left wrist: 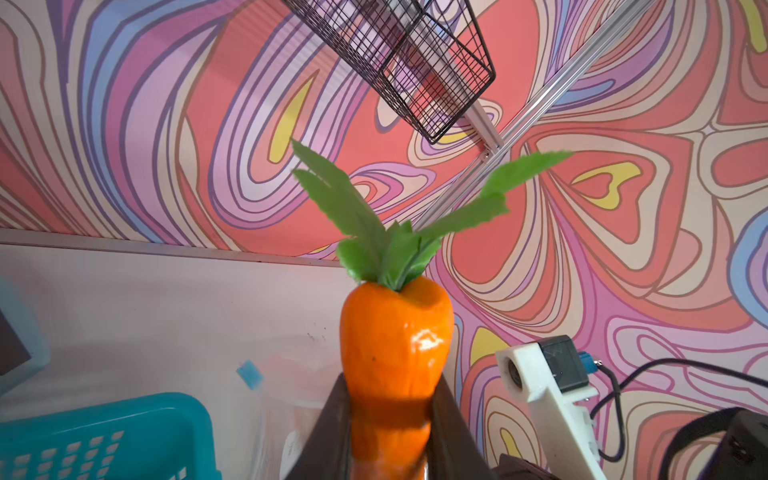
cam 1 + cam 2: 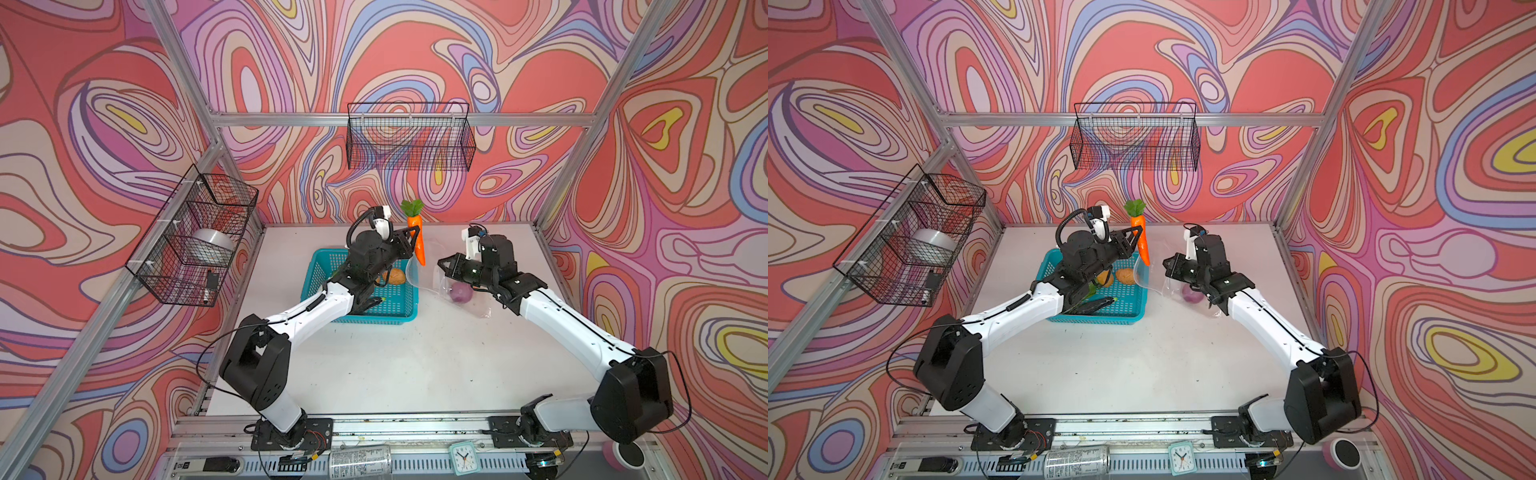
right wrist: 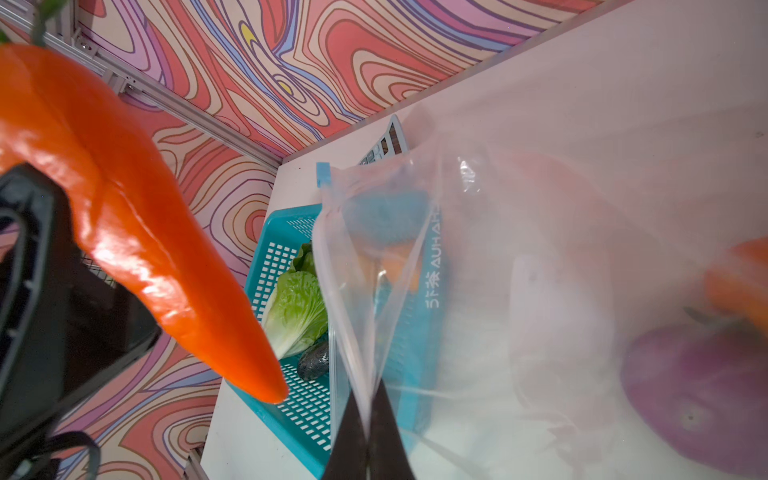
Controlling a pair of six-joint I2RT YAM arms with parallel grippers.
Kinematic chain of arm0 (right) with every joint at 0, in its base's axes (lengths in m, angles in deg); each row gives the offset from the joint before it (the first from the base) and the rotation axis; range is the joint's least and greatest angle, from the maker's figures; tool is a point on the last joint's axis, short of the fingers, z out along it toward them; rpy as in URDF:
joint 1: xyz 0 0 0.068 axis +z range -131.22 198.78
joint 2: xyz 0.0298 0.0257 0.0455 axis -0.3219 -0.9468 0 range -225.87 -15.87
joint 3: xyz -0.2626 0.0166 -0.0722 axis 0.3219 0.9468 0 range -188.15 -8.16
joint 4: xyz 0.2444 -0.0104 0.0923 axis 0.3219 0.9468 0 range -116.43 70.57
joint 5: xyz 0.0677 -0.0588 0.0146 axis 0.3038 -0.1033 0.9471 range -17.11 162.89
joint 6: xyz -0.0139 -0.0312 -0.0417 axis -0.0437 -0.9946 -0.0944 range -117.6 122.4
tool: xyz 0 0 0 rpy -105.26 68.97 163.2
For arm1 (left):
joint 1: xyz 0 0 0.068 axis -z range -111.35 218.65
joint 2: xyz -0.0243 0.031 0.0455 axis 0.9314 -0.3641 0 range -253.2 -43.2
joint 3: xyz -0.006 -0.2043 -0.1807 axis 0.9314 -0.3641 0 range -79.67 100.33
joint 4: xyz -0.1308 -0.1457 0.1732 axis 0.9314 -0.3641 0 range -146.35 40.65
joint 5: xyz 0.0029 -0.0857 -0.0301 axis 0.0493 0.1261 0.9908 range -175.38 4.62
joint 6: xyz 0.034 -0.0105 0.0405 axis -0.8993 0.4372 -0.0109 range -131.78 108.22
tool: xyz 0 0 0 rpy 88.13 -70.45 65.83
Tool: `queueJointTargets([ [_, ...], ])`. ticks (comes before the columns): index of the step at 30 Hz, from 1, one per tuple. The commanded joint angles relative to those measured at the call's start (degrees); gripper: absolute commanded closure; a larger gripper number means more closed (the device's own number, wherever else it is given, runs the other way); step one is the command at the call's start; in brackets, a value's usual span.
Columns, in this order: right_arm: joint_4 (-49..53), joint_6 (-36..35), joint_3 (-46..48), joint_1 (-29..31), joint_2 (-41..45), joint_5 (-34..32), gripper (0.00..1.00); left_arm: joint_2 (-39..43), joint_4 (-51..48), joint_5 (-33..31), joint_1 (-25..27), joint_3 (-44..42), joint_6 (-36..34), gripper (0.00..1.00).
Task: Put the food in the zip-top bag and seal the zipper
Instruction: 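Lift the carrot with the left gripper up out of the basket, then carry the carrot with the left gripper into the bag and release it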
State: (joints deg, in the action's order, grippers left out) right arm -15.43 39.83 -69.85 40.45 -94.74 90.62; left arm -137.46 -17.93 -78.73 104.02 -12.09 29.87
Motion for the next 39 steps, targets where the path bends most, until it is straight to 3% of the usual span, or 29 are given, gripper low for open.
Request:
queueJointTargets([
  [1,-3.6,2.9,1.1,-0.2,2.3,0.9,1.00,-1.7,6.3,-3.0,1.2,-1.9,1.9,0.83],
  [9,-4.1,2.7,1.1,-0.2,4.3,-1.9,1.00,-4.1,7.1,-4.6,4.8,-5.9,1.7,0.81],
  [16,-3.9,2.2,1.3,-0.3,4.4,-2.8,1.00,-4.4,1.9,-1.3,5.5,-5.4,-0.3,0.71],
  [20,-4.0,2.1,1.3,-0.2,4.1,-3.1,1.00,-3.4,-1.0,-1.1,5.6,-5.6,-1.0,0.36],
  [25,-3.8,1.9,1.0,-0.3,3.9,-3.0,1.00,-0.8,-4.1,-2.6,5.6,-5.3,-2.8,0.01],
  [31,-3.3,0.9,1.2,-0.3,4.3,-3.9,1.00,2.2,-16.2,-0.8,4.2,0.5,-6.9,0.00],
  [39,-1.3,-1.6,0.3,-0.3,5.8,-5.8,1.00,6.5,-26.4,4.1,-2.3,1.5,-6.6,0.00],
])
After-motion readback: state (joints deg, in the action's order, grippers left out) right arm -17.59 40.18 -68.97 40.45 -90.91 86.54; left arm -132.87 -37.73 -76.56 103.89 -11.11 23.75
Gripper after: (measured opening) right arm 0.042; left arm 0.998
